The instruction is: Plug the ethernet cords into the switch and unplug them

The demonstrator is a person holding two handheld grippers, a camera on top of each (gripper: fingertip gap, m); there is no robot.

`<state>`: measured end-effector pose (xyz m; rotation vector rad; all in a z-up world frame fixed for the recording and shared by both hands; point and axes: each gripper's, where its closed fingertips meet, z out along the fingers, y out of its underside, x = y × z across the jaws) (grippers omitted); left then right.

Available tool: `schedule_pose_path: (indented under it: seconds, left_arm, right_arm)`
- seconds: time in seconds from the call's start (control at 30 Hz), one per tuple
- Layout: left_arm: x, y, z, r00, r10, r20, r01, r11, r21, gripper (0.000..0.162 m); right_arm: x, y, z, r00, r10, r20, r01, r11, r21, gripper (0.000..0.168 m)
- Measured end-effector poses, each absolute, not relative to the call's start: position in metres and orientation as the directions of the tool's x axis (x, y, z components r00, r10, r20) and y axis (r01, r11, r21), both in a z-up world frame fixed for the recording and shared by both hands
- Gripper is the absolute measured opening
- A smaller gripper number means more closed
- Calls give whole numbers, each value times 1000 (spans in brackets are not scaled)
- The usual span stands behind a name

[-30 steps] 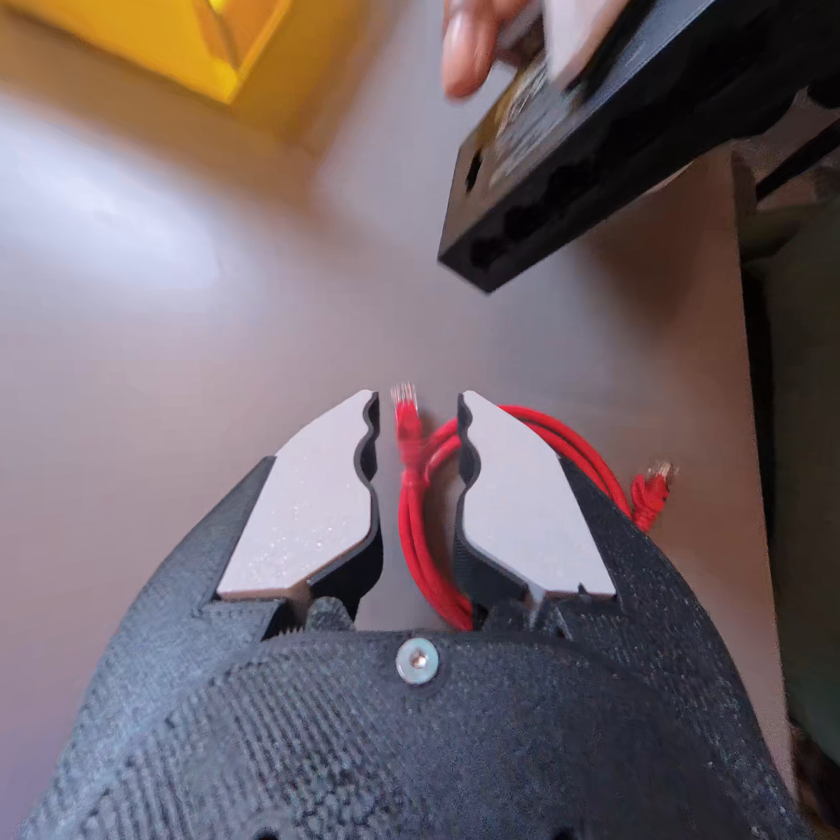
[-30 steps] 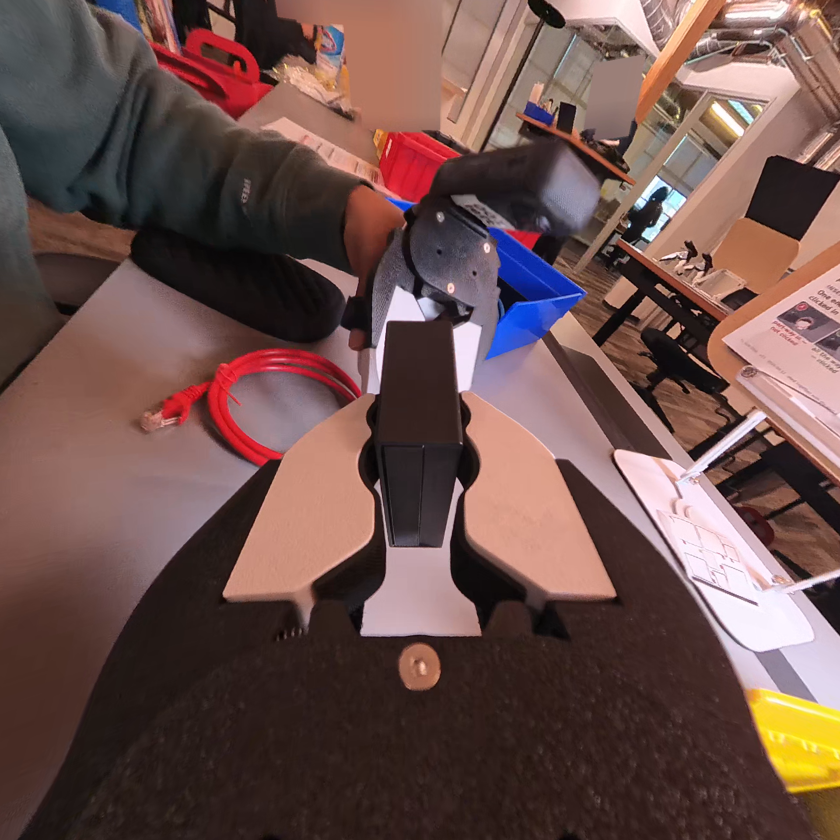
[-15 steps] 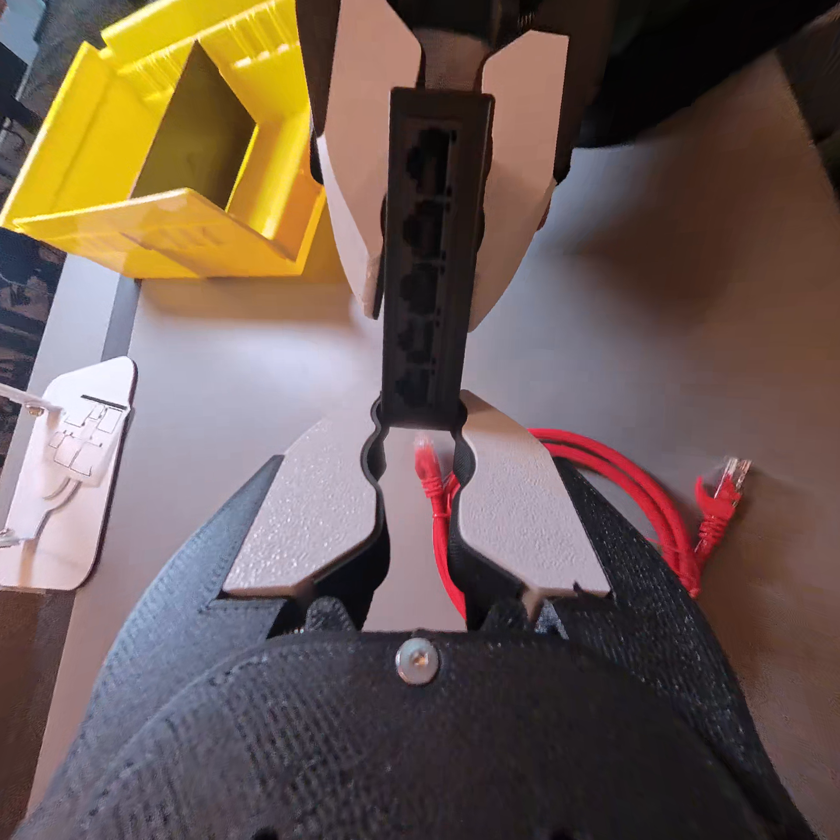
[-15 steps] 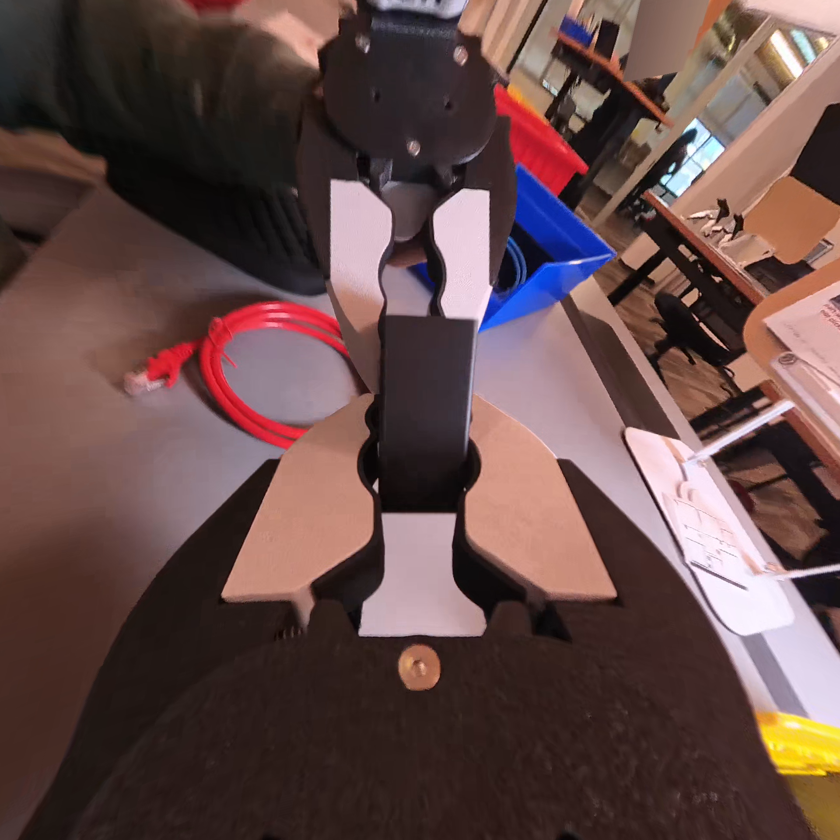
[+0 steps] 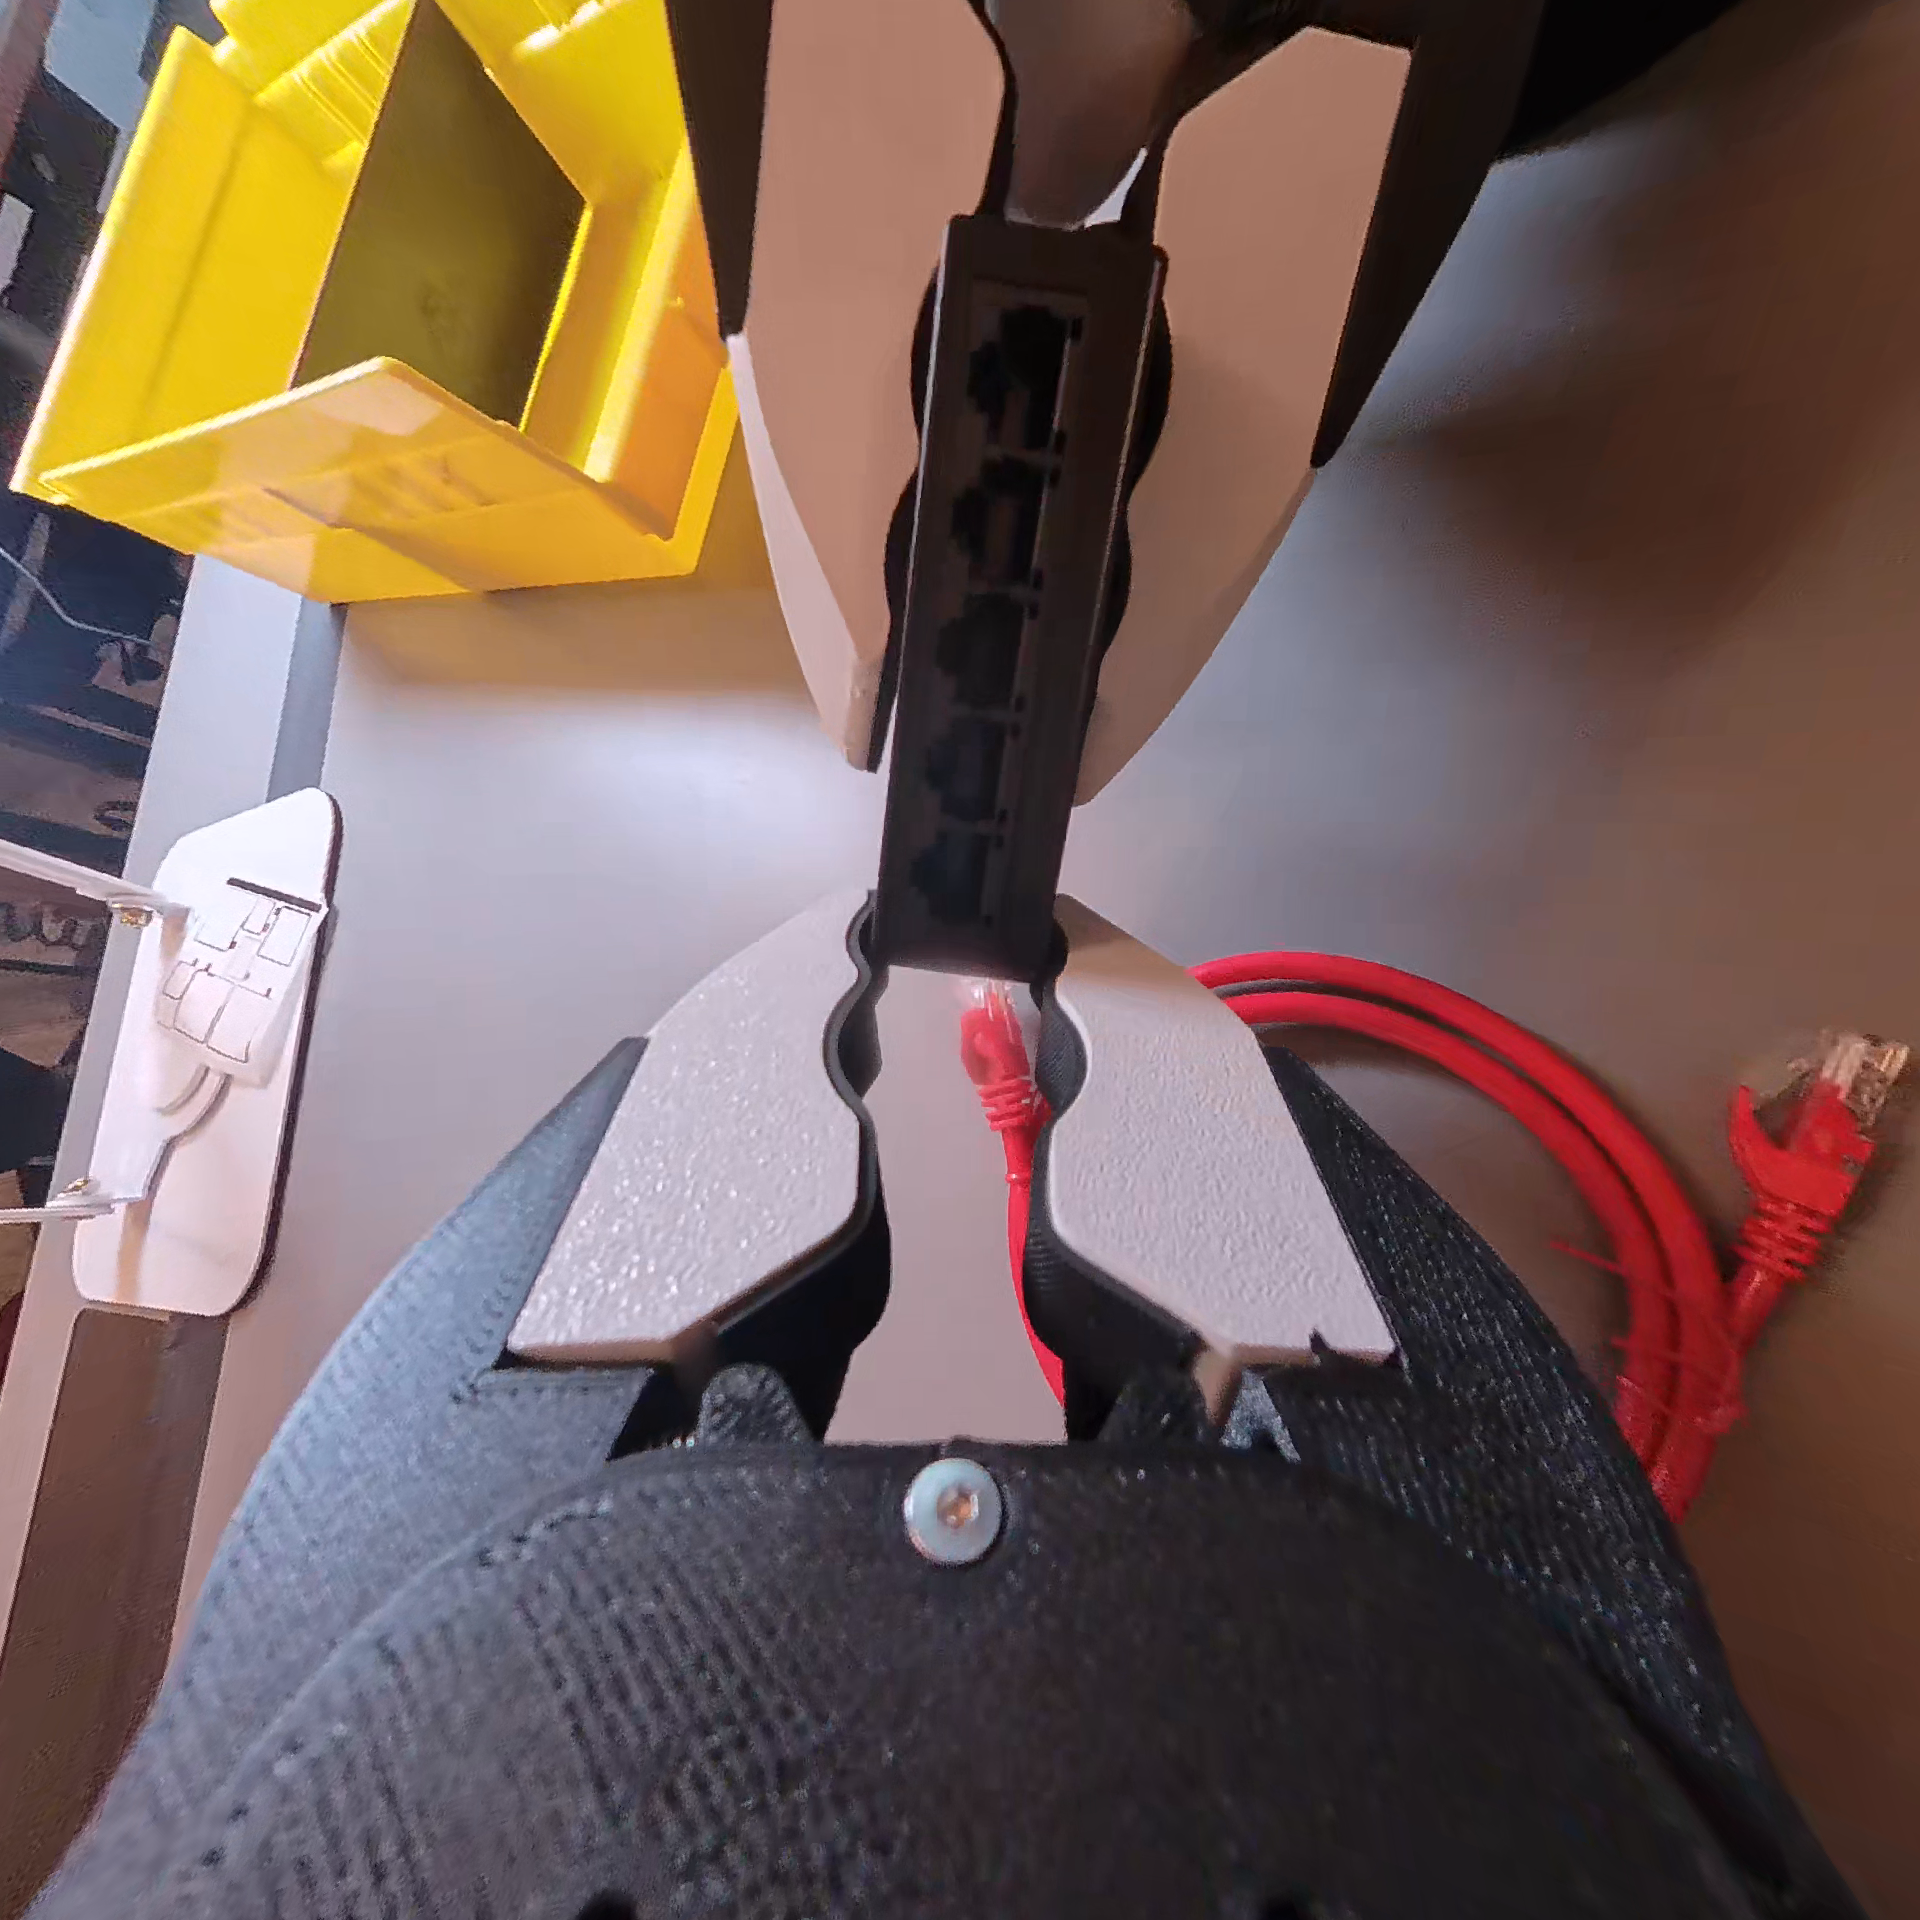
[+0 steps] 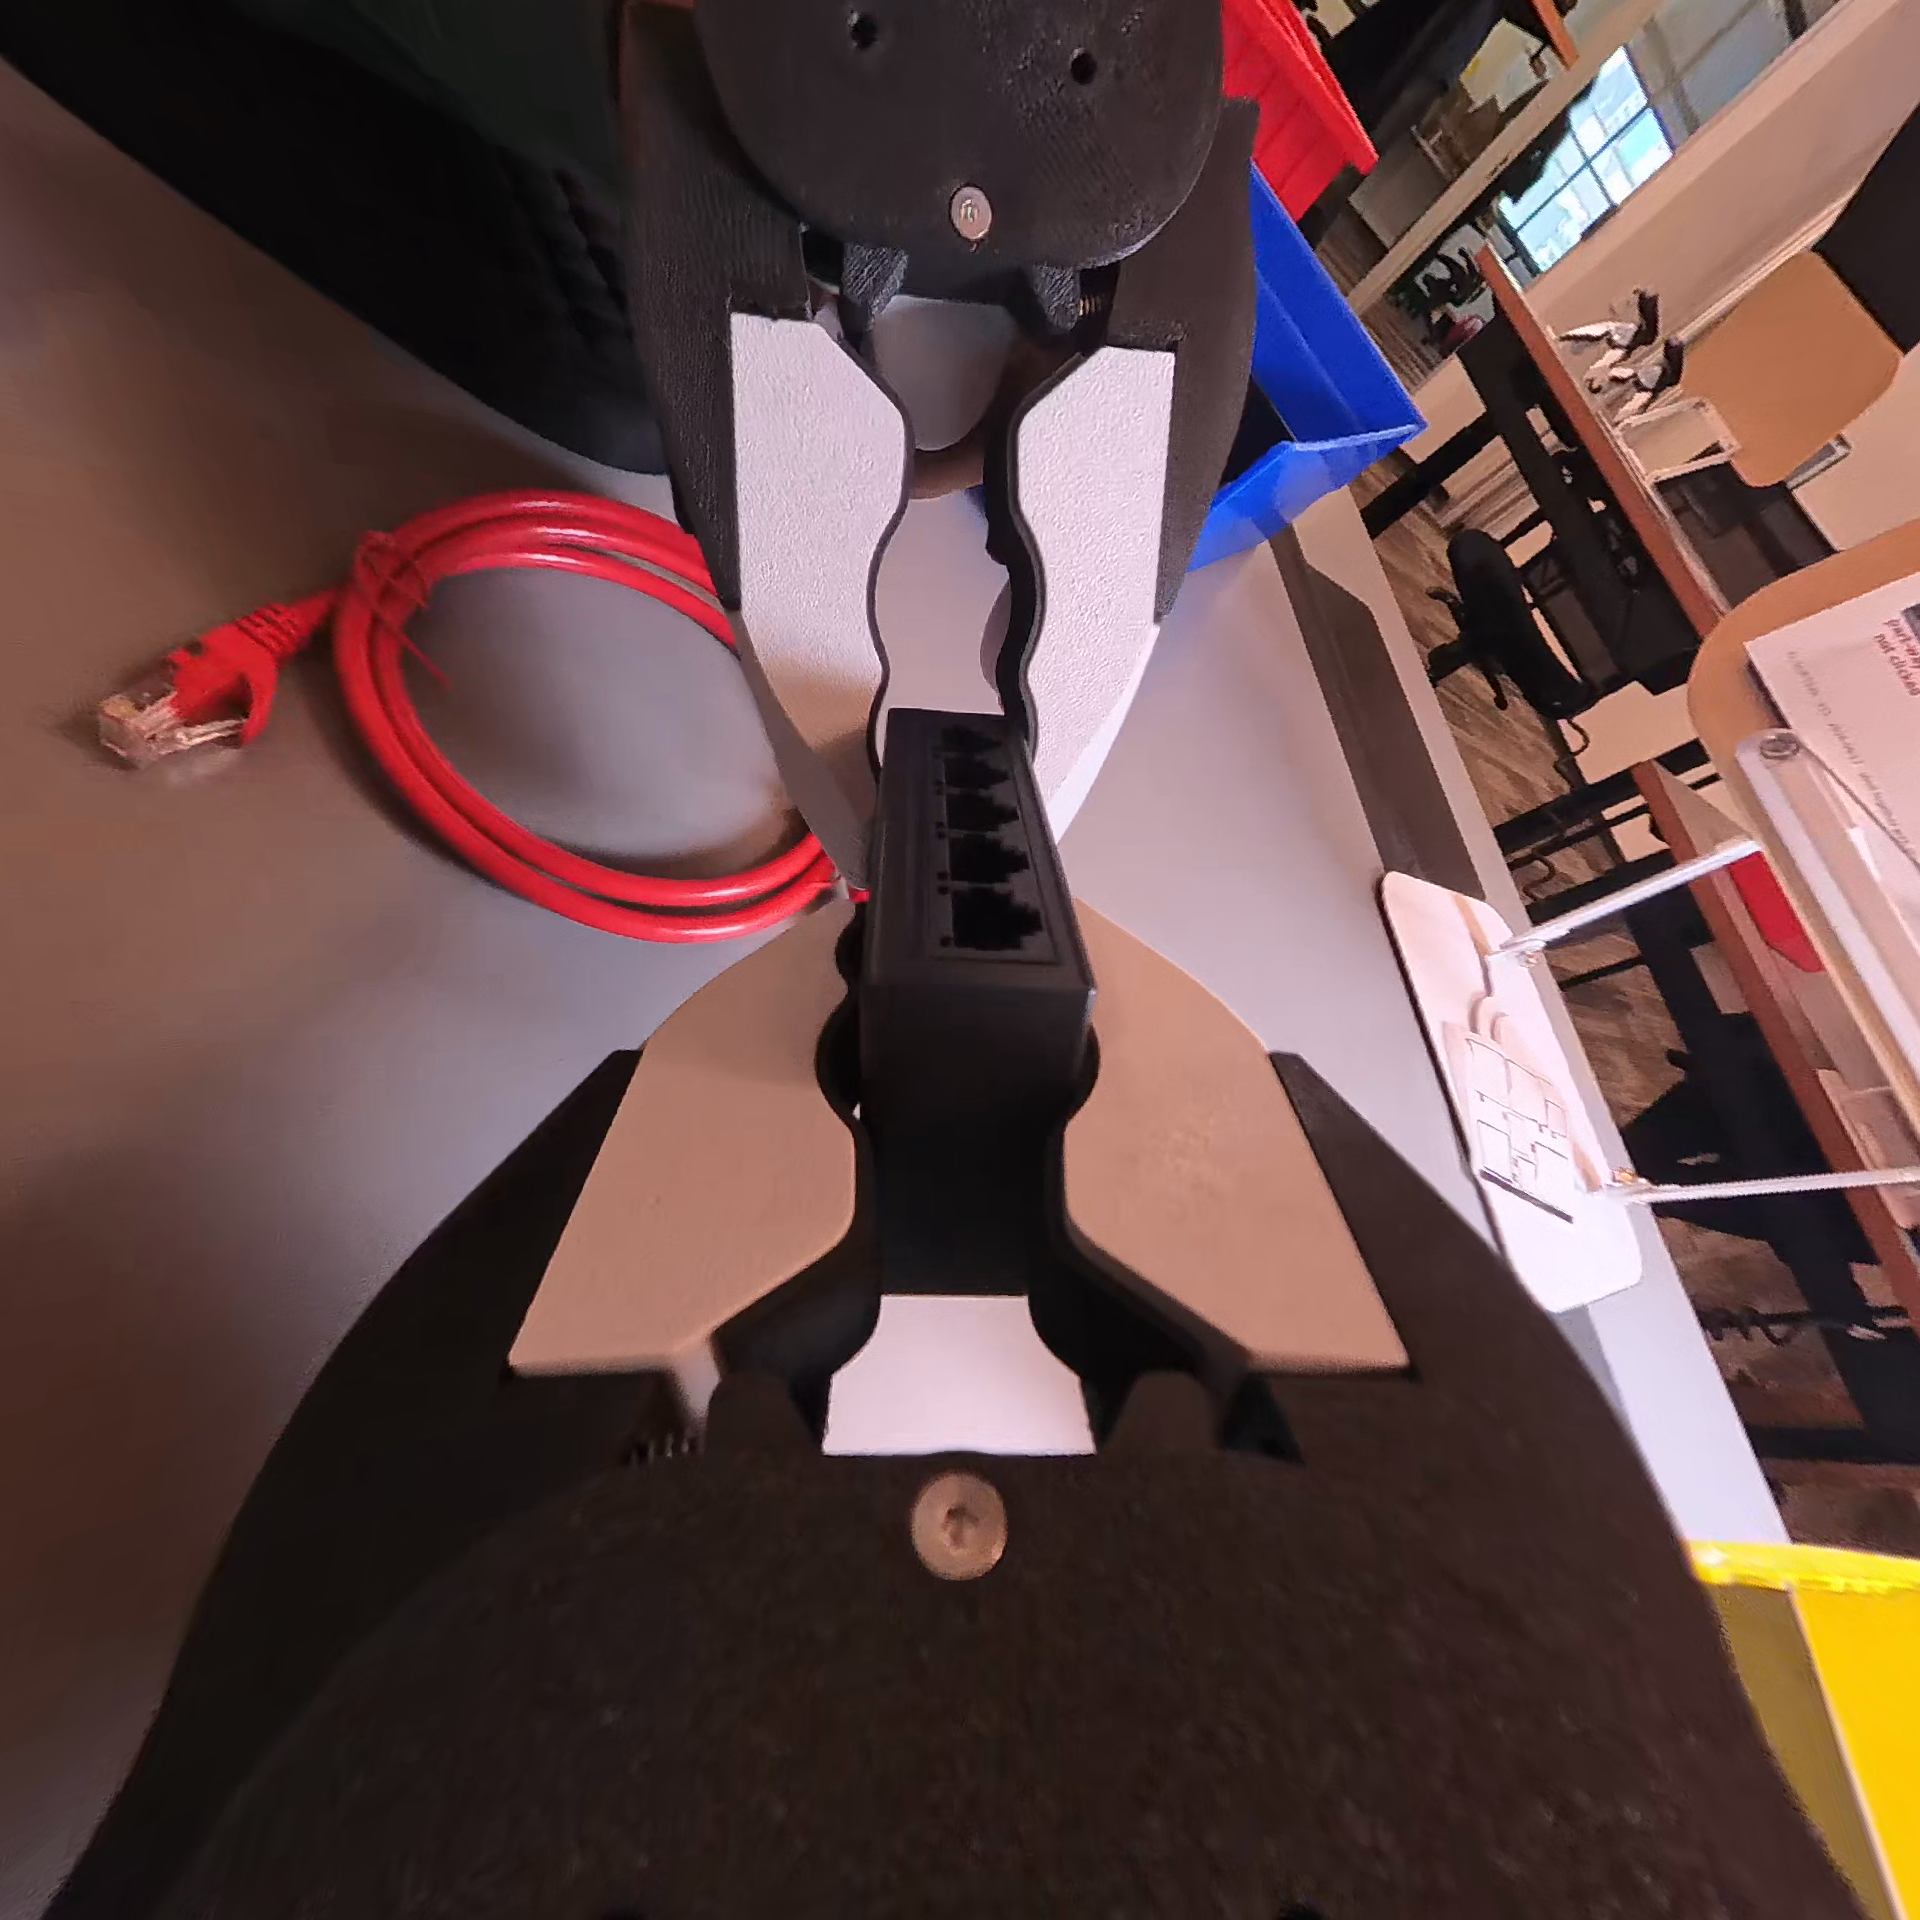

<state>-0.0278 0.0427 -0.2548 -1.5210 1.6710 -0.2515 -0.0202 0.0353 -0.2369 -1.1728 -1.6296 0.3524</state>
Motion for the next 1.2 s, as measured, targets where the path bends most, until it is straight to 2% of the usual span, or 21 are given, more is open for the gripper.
schedule_pose_path:
  seconds: [0.03, 0.13, 0.17, 0.27, 0.37, 0.5, 0.6, 0.8, 0.87, 0.97, 1.07, 1.2]
  left_arm:
    - [-27, 44, -255, 99, -892, -442, -723, 241, -647, 27]
    - [-28, 44, -250, 125, -920, -372, -685, 191, -703, 28]
    - [-34, 47, -248, 152, -932, -328, -680, 142, -719, 37]
    - [-59, 55, -250, 218, -964, -151, -661, -32, -750, 37]
    - [-75, 51, -275, 275, -955, 110, -670, -272, -691, 36]
    - [-69, 53, -296, 333, -917, 219, -653, -392, -648, 31]
    - [-65, 50, -306, 327, -926, 189, -688, -370, -624, 29]
    - [-50, 49, -306, 301, -944, 132, -688, -311, -656, 21]
    - [-48, 51, -303, 303, -945, 126, -676, -306, -670, 27]
    - [-43, 51, -304, 296, -947, 125, -679, -301, -669, 25]
    - [-36, 45, -310, 263, -956, 126, -701, -279, -656, 13]
    - [-36, 54, -300, 323, -942, 91, -676, -297, -675, 12]
  right_arm:
    - [-20, 37, -237, 34, 812, 582, 523, 482, -703, 30]
    - [-18, 40, -234, 42, 786, 617, 538, 502, -677, 29]
    - [-16, 43, -233, 48, 769, 637, 551, 512, -659, 29]
    - [-6, 54, -231, 65, 741, 669, 577, 519, -631, 29]
    - [2, 65, -232, 64, 698, 713, 618, 533, -578, 29]
    - [6, 71, -240, 42, 683, 730, 657, 531, -535, 30]
    - [7, 72, -246, 23, 675, 737, 673, 535, -511, 29]
    - [8, 74, -255, -11, 647, 762, 698, 551, -457, 30]
    - [9, 76, -258, -21, 631, 775, 710, 556, -433, 30]
    - [9, 78, -262, -34, 620, 784, 723, 557, -410, 30]
    - [9, 82, -266, -44, 605, 795, 741, 553, -381, 30]
    - [13, 90, -269, -43, 551, 833, 770, 550, -324, 30]
